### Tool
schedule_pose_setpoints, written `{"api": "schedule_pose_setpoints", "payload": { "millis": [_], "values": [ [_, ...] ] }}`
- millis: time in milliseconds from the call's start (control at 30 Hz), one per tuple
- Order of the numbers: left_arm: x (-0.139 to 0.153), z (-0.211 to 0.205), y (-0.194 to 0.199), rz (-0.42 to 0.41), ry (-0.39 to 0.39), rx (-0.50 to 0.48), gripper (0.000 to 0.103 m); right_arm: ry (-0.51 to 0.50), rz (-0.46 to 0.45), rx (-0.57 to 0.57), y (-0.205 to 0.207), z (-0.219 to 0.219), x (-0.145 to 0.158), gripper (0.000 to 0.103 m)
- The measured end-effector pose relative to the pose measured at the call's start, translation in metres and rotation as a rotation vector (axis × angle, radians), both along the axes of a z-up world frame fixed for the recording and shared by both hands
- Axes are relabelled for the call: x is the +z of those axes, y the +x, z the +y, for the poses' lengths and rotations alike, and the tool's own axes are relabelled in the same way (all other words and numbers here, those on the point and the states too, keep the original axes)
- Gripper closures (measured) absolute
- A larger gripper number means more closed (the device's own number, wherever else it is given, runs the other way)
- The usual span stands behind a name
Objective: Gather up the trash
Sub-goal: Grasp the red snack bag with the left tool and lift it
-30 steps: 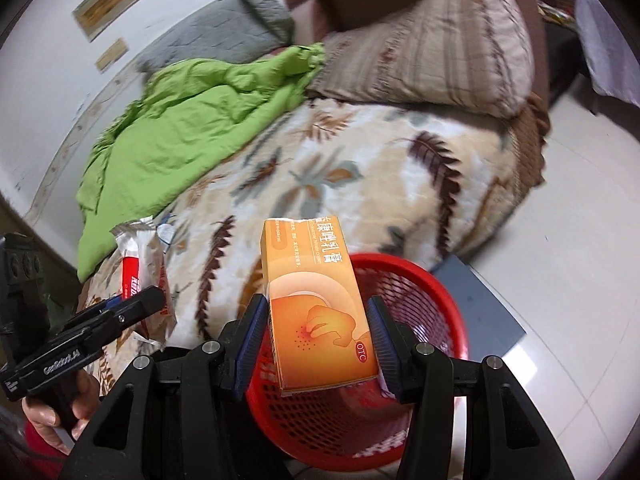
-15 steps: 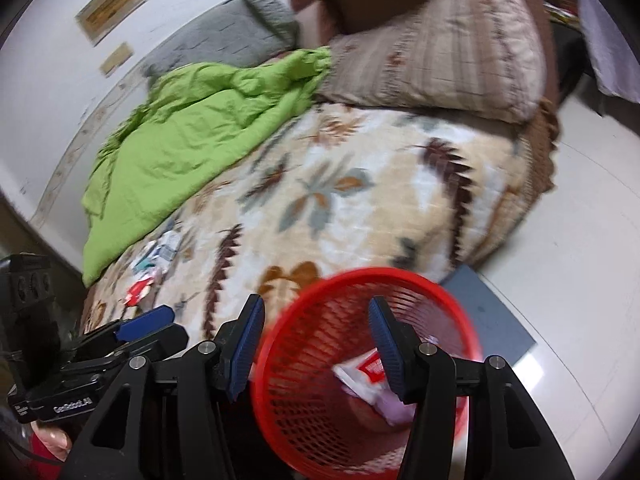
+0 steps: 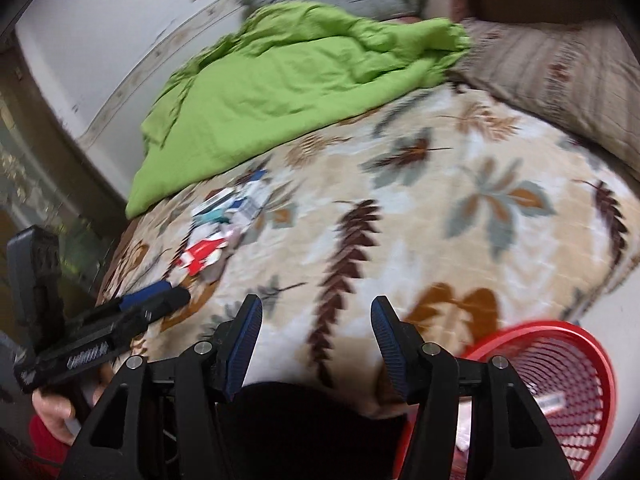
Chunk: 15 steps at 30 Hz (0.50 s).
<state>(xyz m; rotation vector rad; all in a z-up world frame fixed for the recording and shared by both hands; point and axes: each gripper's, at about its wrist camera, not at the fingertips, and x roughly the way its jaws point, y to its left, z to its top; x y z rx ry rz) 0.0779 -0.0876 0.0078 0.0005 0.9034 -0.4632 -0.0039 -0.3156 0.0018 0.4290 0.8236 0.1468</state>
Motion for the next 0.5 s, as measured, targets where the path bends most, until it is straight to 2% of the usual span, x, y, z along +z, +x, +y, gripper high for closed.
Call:
{"api": "schedule_pose_setpoints", "payload": {
  "millis": [100,200,267,400,500],
  "values": [
    [-0.010,0.036,0.024,0.057,-0.036,0.082,0.031,-0.010,-0.007,0.039,0.010,0.016,0.001,0.042],
    [-0.027,0.076,0.047,0.165,-0.185,0.174,0.031,-0.013,-0.008,0.055,0.016,0.024,0.000,0.042],
    [-0.038,0.090,0.059,0.219,-0.257,0.221,0.031,-0.013,0.000,0.057,0.019,0.027,-0.004,0.042],
    [-0.058,0.100,0.081,0.278,-0.330,0.285,0.031,-0.012,0.016,0.059,0.021,0.027,-0.010,0.042],
    [-0.066,0.098,0.097,0.293,-0.366,0.315,0.038,-0.015,0.021,0.060,0.023,0.026,-0.012,0.042]
  ]
}}
